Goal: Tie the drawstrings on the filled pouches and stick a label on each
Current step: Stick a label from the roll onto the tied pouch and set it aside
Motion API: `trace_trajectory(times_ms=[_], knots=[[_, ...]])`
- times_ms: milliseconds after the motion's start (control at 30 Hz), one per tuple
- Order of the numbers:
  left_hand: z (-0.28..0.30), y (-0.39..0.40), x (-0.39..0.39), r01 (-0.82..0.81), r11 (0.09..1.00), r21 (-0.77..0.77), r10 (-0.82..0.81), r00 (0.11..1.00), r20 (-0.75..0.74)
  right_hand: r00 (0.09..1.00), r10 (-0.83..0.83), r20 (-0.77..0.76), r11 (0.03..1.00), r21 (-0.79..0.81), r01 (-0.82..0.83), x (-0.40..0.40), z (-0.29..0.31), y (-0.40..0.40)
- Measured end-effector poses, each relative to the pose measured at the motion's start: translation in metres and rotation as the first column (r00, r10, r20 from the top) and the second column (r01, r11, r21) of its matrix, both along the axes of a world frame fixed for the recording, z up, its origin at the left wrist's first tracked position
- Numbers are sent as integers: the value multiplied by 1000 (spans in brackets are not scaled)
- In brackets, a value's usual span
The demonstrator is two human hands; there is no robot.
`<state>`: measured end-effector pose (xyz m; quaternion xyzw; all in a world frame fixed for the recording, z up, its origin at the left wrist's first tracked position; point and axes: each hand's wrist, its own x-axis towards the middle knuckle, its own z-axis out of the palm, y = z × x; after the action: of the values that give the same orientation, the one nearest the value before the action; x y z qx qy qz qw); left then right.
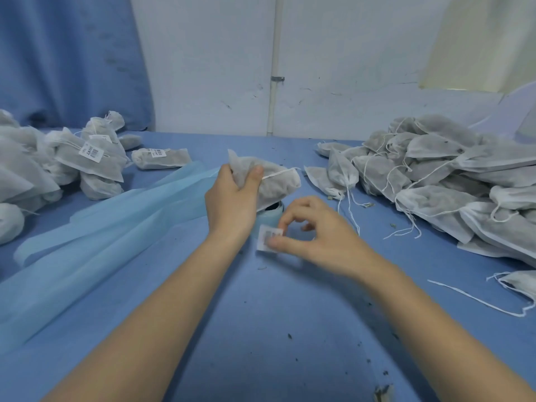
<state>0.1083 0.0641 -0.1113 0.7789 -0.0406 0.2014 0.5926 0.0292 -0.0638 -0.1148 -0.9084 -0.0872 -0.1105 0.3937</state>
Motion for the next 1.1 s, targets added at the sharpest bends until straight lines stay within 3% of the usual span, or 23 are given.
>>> trace_trajectory(times_ms=[100, 267, 433, 633, 700, 933, 1100], knots=[[6, -1, -7, 108, 994, -32, -105, 989, 101, 992, -31, 125, 996, 92, 19, -7, 21, -10], [5, -10, -18, 338, 941, -2, -337, 940, 56, 941, -120, 317, 993, 56, 108, -9, 30, -24], [5, -16, -26, 444, 896, -20, -443, 896, 19, 931, -191, 311, 981, 75, 176, -7, 26, -34], [9, -20, -35, 534, 826, -180, -549, 834, -49, 937, -208, 279, 975, 133, 176, -8, 25, -40], [10, -19, -36, 571, 807, -149, -584, 810, -60, 934, -220, 281, 971, 158, 181, -8, 23, -39], [8, -20, -39, 573, 820, -12, -572, 817, -77, 977, -156, 145, 864, 499, 64, -6, 21, -38], [8, -23, -42, 639, 769, -21, -639, 767, -55, 927, -311, 208, 819, 554, 151, -4, 14, -39]])
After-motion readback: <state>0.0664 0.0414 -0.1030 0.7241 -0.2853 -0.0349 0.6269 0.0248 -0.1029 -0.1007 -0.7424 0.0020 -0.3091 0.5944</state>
